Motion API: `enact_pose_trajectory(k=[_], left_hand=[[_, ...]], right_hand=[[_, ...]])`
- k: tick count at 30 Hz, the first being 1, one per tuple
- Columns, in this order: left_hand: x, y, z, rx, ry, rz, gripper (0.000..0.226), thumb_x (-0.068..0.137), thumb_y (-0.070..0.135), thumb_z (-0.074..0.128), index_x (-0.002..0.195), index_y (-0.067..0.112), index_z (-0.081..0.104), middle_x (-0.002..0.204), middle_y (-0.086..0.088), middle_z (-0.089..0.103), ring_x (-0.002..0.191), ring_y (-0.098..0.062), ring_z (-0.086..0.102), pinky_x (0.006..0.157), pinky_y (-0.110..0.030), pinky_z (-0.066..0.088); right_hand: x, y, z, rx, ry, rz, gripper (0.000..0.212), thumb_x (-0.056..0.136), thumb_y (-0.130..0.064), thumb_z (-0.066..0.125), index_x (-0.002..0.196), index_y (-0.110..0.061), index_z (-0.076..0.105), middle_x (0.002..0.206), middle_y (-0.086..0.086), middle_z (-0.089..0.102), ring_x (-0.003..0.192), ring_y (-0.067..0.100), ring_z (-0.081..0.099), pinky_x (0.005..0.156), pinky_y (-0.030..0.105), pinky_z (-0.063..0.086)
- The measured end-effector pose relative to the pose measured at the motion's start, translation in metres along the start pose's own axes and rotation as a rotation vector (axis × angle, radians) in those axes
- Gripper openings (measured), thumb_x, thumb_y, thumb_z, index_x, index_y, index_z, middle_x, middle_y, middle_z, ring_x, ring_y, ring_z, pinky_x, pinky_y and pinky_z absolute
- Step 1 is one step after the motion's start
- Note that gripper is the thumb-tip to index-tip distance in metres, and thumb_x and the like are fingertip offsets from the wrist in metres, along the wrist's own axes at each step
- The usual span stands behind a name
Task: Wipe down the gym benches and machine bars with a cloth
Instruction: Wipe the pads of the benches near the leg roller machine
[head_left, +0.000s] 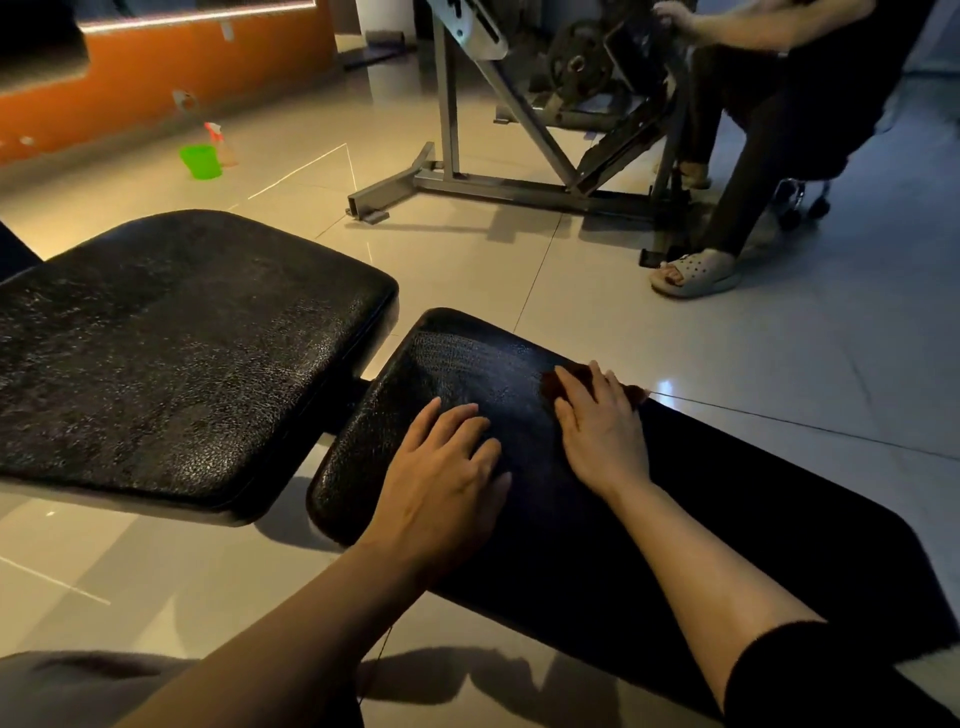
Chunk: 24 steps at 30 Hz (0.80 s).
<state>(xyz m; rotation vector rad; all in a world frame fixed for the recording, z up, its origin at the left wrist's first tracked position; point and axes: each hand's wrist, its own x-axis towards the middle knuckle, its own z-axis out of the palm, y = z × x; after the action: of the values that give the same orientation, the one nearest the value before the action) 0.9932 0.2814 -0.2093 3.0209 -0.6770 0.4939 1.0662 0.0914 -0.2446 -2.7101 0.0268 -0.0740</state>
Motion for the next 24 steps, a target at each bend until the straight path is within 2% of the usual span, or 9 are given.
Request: enact_pose_trajectory(k=[4,11,15,18,21,24], left_hand=[[-0.003,-0.022,-0.007,-0.029,0.01,-0.061,0.046,0.088,0.044,0.036,0.105,0.018,0.07,0.117,-0.003,0.066,0.121,-0.022,0.055,0.112,-0.045,0.032],[-0.022,-0.054,-0.022,-0.022,0.003,-0.225,0.038,0.084,0.034,0.052,0.112,0.014,0.068,0.117,-0.006,0.065,0.115,-0.024,0.056,0.106,-0.043,0.038],[-0.032,-0.058,-0.026,-0.024,0.054,-0.229,0.034,0.088,0.033,0.049,0.109,0.016,0.069,0.116,-0.004,0.065,0.113,-0.023,0.056,0.105,-0.041,0.039],[-0.039,-0.056,-0.026,-0.056,0.083,-0.235,0.035,0.09,0.036,0.047,0.108,0.016,0.069,0.116,-0.004,0.064,0.112,-0.023,0.056,0.102,-0.042,0.042],[-0.047,-0.052,-0.023,-0.075,0.084,-0.212,0.036,0.089,0.036,0.048,0.112,0.016,0.067,0.118,-0.004,0.063,0.112,-0.023,0.056,0.1,-0.043,0.044],[-0.056,-0.051,-0.019,-0.091,0.067,-0.211,0.04,0.09,0.036,0.046,0.119,0.016,0.064,0.122,-0.004,0.062,0.113,-0.022,0.055,0.1,-0.041,0.044]], right_hand=[[0.006,-0.039,0.001,0.006,-0.003,0.003,0.049,0.105,-0.04,0.027,0.153,-0.033,0.023,0.163,0.007,0.01,0.15,0.025,0.003,0.12,0.051,0.009],[-0.007,-0.136,0.016,0.02,-0.1,-0.406,0.048,0.105,-0.04,0.026,0.152,-0.037,0.019,0.164,0.004,0.003,0.15,0.025,-0.003,0.118,0.052,0.008],[-0.028,-0.107,0.01,0.042,-0.089,-0.331,0.049,0.104,-0.043,0.025,0.152,-0.042,0.014,0.164,0.0,0.001,0.15,0.023,-0.003,0.118,0.053,0.009],[-0.042,-0.071,0.003,-0.049,-0.114,-0.209,0.05,0.104,-0.048,0.021,0.151,-0.047,0.005,0.164,-0.001,-0.004,0.15,0.024,-0.007,0.118,0.058,-0.003],[-0.05,-0.051,-0.004,-0.085,-0.098,-0.205,0.057,0.099,-0.059,0.023,0.149,-0.052,-0.003,0.162,-0.003,-0.015,0.149,0.027,-0.012,0.115,0.059,-0.009],[-0.045,-0.05,-0.006,0.003,0.029,-0.232,0.06,0.096,-0.062,0.03,0.15,-0.05,0.007,0.163,-0.005,-0.008,0.15,0.022,-0.01,0.116,0.054,-0.009]])
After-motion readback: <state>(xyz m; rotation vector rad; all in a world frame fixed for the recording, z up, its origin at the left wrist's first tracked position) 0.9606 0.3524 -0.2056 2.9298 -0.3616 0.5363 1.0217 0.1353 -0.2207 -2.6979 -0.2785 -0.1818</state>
